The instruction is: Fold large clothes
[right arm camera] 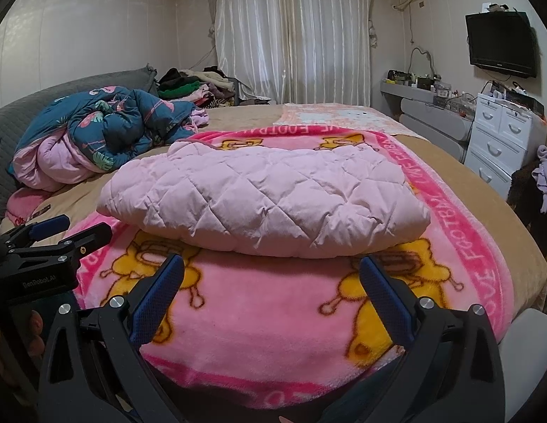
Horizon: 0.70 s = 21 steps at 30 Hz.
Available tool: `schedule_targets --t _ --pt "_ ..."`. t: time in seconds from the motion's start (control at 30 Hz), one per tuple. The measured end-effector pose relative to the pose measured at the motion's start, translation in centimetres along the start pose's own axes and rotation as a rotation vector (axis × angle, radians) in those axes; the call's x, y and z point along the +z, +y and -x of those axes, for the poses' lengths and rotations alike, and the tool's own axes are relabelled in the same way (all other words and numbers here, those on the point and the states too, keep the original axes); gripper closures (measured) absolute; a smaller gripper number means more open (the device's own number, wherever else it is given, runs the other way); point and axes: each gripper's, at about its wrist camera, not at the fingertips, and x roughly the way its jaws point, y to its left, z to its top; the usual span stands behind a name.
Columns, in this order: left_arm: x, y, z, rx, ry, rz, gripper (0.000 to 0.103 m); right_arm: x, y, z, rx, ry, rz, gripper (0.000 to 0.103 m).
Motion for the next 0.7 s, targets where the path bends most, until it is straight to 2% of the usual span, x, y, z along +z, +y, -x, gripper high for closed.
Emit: schedule_targets --t 0.7 --pt "0.21 0.71 0.39 0.015 -0.007 0.0 0.009 0.02 0.03 -0.03 0.003 0.001 -0.001 0.004"
